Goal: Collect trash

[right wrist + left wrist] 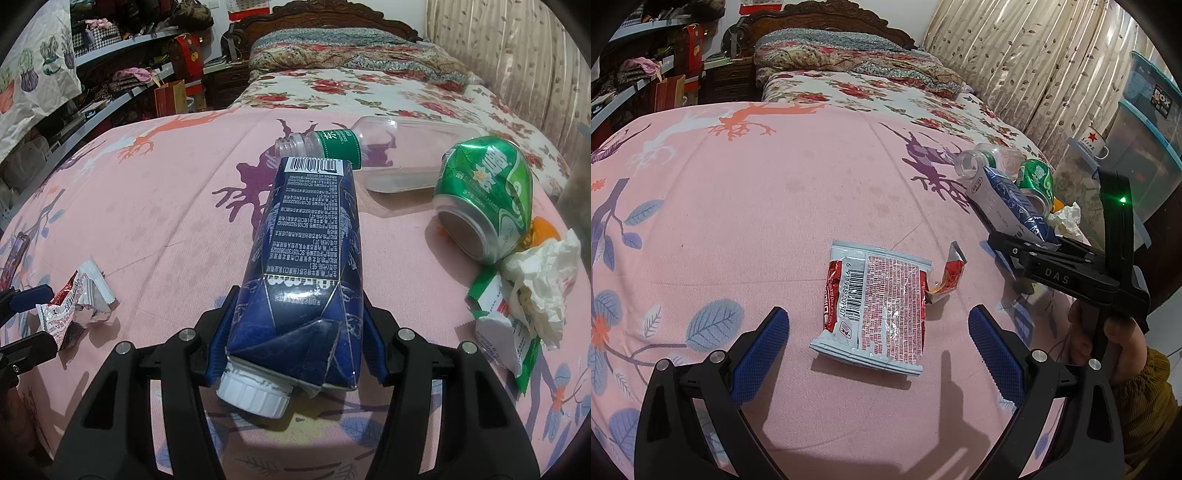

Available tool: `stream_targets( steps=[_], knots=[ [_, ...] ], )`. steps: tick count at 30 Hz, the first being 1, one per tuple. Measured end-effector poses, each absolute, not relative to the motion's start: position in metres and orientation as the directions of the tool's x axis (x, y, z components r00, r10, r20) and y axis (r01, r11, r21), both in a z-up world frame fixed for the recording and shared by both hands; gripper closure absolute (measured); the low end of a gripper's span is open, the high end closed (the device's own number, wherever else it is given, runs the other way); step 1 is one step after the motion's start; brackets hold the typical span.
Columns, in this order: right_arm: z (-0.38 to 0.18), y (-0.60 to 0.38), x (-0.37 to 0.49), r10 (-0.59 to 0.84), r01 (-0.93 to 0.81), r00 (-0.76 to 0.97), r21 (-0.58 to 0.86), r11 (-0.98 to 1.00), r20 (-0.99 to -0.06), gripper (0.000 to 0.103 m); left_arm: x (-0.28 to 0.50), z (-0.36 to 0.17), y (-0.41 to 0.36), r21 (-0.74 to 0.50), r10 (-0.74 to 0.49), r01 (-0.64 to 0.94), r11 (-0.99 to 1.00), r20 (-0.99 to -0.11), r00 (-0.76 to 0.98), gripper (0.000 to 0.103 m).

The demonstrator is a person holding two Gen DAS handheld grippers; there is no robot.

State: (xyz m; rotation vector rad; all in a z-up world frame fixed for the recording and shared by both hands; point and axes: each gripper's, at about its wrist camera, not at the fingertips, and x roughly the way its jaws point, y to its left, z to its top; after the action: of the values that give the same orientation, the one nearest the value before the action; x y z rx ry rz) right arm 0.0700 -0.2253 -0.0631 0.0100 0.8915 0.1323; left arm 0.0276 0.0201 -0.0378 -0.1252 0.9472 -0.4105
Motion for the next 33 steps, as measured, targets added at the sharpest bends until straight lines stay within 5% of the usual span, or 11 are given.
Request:
stream_targets(
  steps=[6, 9, 11, 13, 15, 33],
  knots=[
    [-0.063, -0.225, 0.070, 0.119, -0.111, 0.620, 0.064, 0.992, -0.775, 0.042, 0.030, -0.036, 0.023, -0.262, -0.370, 0.270, 0.927, -0.763, 0.530, 0.027],
    [-0.063, -0.225, 0.070, 0.120, -0.112, 0.620, 0.064, 0.992, -0.775, 0.041, 0.032, -0.035, 0.028, -0.259, -0.358, 0.252, 0.932, -0.763, 0.538, 0.055],
    [-0.063, -0.224, 0.070, 0.120, -0.111, 0.621, 0.065, 0.992, -0.775, 0.041, 0.035, -0.037, 0.033, -0.271, -0.359, 0.238, 0.933, -0.768, 0.531, 0.085],
    [-0.063, -0.225, 0.070, 0.119, -0.111, 0.622, 0.064, 0.992, -0.774, 0.044, 0.039, -0.041, 0.039, -0.308, -0.378, 0.221, 0.926, -0.771, 0.512, 0.097],
    [-0.061, -0.224, 0.068, 0.126, -0.115, 0.630, 0.069, 0.991, -0.766, 0.052, 0.040, -0.042, 0.044, -0.334, -0.395, 0.212, 0.918, -0.767, 0.505, 0.098],
    [-0.025, -0.231, -0.010, 0.296, -0.219, 0.707, 0.200, 0.955, -0.642, 0.052, 0.037, -0.002, 0.023, -0.476, -0.578, 0.328, 0.816, -0.682, 0.447, 0.100]
  ],
)
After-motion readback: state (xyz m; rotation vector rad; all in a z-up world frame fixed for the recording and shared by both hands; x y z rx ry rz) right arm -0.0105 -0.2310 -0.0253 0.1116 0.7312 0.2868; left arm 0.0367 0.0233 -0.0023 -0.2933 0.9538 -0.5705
